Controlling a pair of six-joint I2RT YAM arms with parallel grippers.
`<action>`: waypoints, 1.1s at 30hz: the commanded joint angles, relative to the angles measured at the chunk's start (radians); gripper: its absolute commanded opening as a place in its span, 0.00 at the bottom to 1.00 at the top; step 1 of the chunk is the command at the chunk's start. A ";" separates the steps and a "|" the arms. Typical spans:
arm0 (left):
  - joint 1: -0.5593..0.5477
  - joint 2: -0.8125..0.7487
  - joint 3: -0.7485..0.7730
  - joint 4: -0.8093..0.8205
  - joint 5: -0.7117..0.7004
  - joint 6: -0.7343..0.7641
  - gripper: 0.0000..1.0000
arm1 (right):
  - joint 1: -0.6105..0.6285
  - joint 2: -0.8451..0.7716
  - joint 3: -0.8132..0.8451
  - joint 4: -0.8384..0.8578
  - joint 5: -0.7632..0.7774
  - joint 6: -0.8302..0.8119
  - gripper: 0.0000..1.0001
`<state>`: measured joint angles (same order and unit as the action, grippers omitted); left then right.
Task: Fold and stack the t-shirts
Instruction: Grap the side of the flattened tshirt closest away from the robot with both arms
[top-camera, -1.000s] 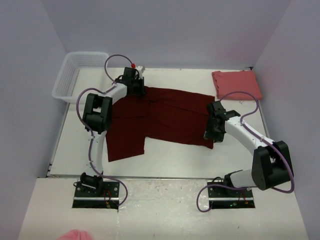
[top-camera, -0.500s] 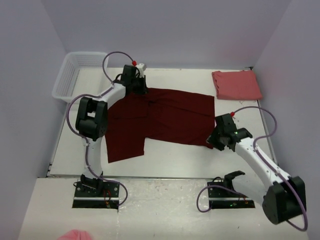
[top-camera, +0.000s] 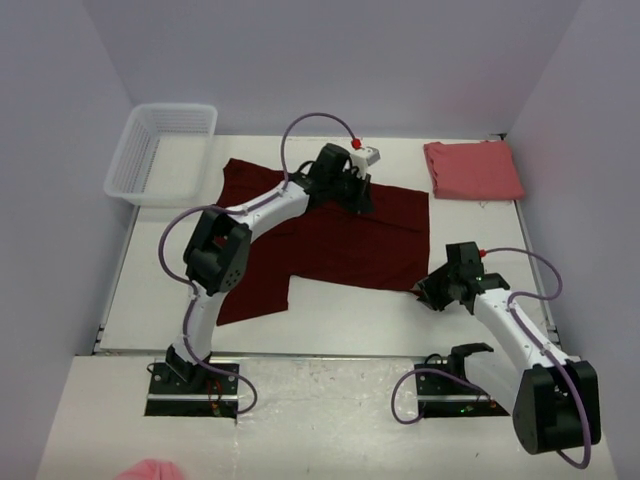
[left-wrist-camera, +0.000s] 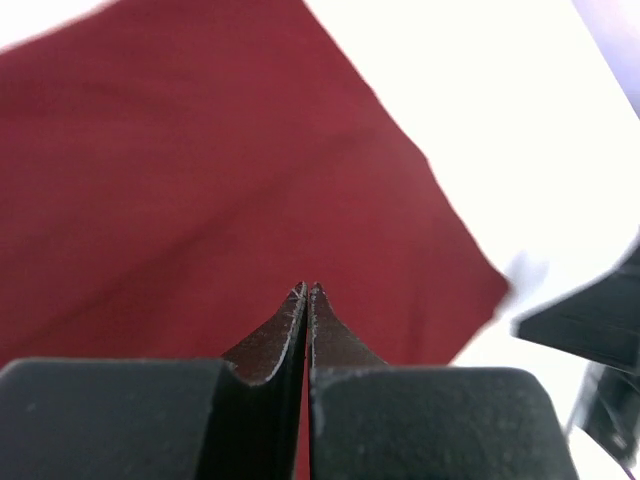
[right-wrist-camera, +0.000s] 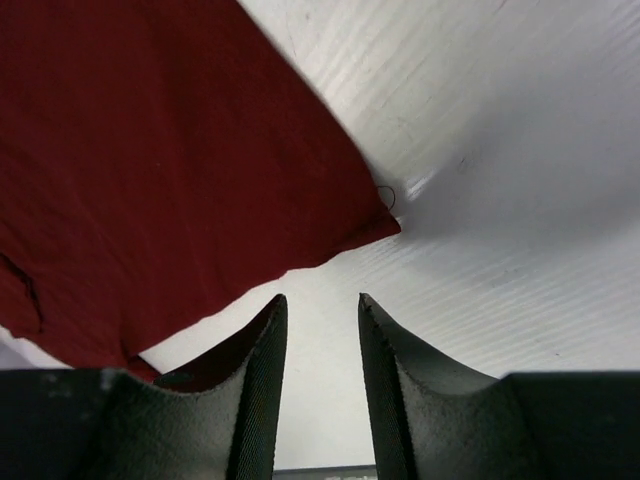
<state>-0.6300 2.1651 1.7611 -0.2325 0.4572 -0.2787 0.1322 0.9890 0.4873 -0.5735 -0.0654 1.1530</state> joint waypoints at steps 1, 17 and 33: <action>-0.030 -0.002 0.054 -0.031 0.049 -0.019 0.00 | -0.006 -0.022 -0.035 0.110 -0.106 0.137 0.35; -0.031 -0.057 0.063 -0.051 0.026 0.013 0.00 | -0.025 -0.077 -0.107 0.096 -0.001 0.229 0.34; 0.015 -0.071 0.052 -0.033 0.077 0.026 0.00 | -0.054 0.037 -0.029 0.083 0.032 0.203 0.34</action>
<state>-0.6212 2.1437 1.7821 -0.2771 0.4965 -0.2691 0.0853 1.0298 0.4301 -0.4931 -0.0681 1.3472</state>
